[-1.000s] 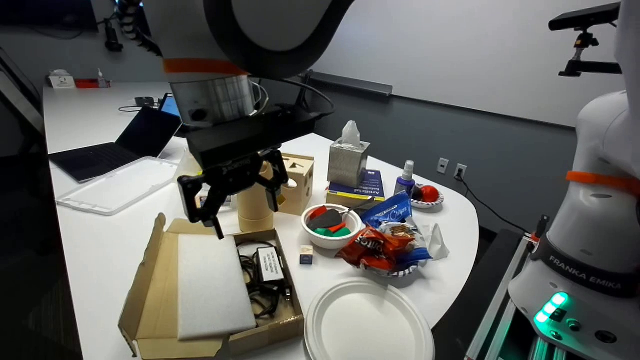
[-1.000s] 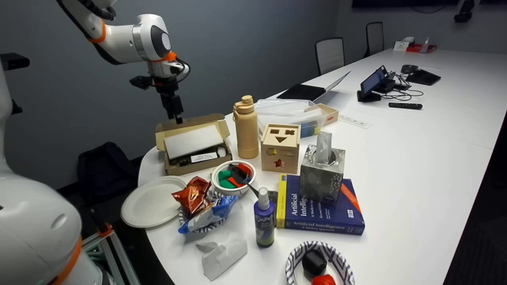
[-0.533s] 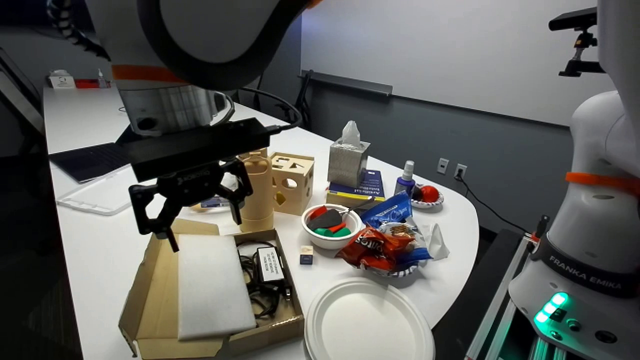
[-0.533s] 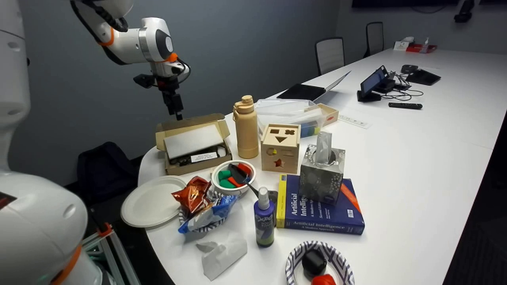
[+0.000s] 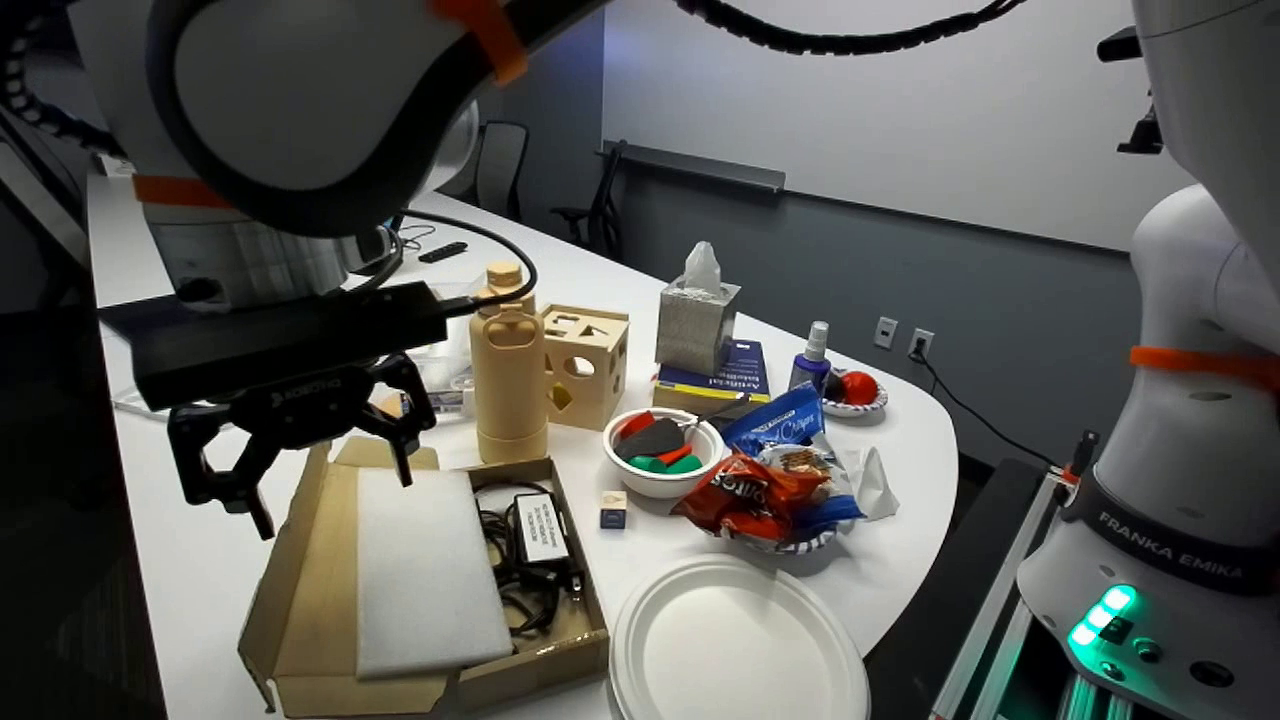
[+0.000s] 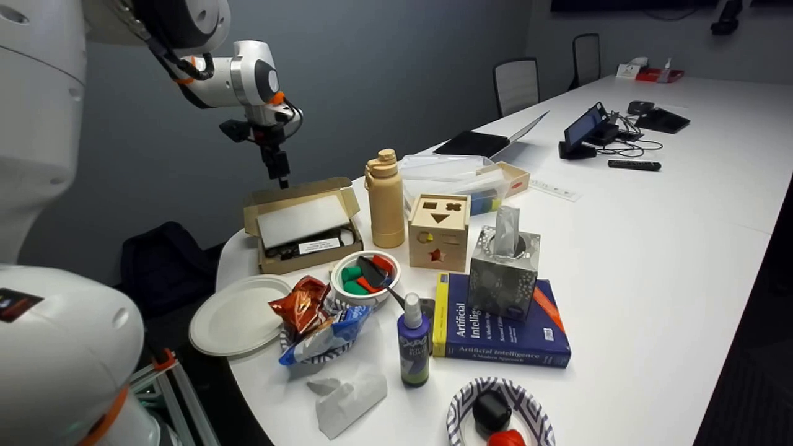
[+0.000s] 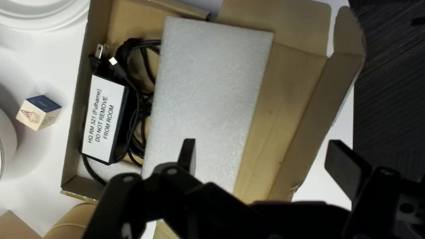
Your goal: Close the cardboard box
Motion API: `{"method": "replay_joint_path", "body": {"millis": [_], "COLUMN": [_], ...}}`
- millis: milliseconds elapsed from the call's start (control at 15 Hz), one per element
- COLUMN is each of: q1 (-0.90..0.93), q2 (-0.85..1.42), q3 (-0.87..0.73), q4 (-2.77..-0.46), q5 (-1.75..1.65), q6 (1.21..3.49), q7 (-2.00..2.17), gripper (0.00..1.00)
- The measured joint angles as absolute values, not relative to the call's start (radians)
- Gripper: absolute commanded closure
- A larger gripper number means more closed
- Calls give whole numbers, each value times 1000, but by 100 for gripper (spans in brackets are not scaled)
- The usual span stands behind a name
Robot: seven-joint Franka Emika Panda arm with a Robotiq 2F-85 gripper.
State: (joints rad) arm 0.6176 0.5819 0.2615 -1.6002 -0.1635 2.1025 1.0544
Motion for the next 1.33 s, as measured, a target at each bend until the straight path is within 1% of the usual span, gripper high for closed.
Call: {"method": "replay_joint_path", "body": {"millis": [467, 1333], "q1": [639, 749], "q2": [664, 758], "q3": [219, 150], "q4": [-1499, -1456], "q5": [-107, -112], "q6": [2102, 2102], "q7": [1069, 1099], "gripper": [0, 0]}}
